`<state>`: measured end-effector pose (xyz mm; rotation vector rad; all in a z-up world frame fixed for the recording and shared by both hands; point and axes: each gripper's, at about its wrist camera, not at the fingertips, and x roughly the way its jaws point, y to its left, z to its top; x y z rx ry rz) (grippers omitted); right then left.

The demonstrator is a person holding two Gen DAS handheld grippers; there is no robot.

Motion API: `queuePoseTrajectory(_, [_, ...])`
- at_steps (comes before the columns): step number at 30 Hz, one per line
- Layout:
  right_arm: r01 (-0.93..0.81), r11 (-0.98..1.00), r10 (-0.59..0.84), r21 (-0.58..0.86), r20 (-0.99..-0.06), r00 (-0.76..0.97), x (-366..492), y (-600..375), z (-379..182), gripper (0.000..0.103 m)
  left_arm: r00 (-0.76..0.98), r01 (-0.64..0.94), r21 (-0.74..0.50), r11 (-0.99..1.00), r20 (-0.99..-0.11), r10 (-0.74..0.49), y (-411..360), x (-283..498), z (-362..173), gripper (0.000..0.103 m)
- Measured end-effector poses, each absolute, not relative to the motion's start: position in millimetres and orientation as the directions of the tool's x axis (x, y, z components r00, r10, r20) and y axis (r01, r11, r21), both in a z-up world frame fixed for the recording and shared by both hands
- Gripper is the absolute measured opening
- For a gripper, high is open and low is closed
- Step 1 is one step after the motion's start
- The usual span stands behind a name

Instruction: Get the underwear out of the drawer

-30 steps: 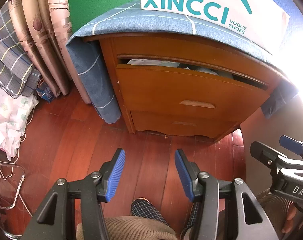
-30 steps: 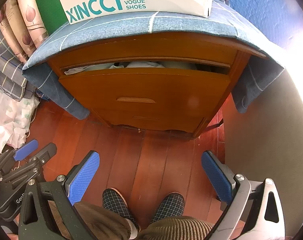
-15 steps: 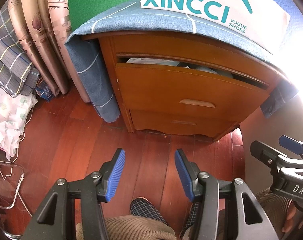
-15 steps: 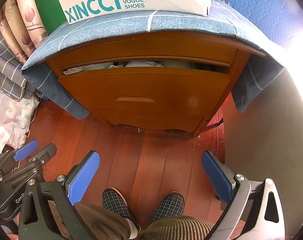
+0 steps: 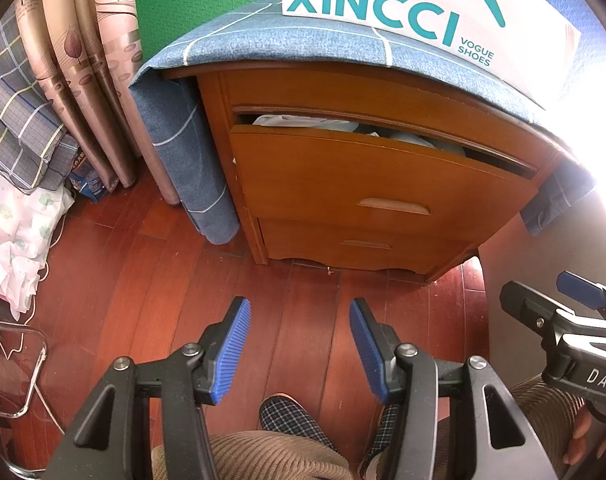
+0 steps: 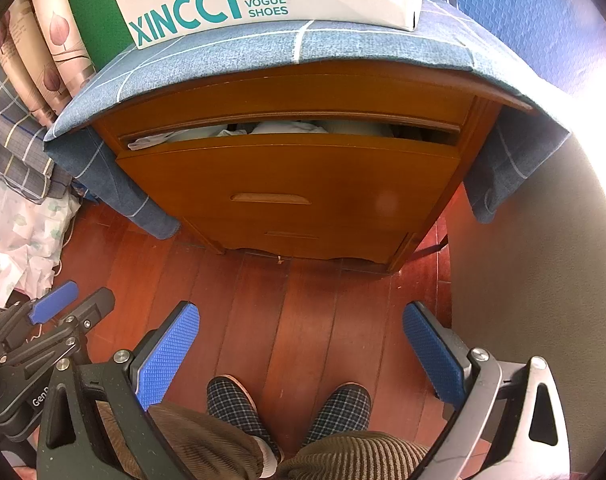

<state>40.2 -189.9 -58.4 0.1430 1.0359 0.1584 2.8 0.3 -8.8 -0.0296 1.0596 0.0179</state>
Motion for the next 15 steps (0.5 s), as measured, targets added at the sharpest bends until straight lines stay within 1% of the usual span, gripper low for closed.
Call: queuePoseTrajectory(15, [-0.059, 0.977, 0.208, 0.207, -0.840, 0.500, 39.7, -191.0, -58.5, 0.101, 0.488, -0.031, -0.019, 0.999, -0.873, -0.001, -0.1, 2.9, -9.9, 0.053])
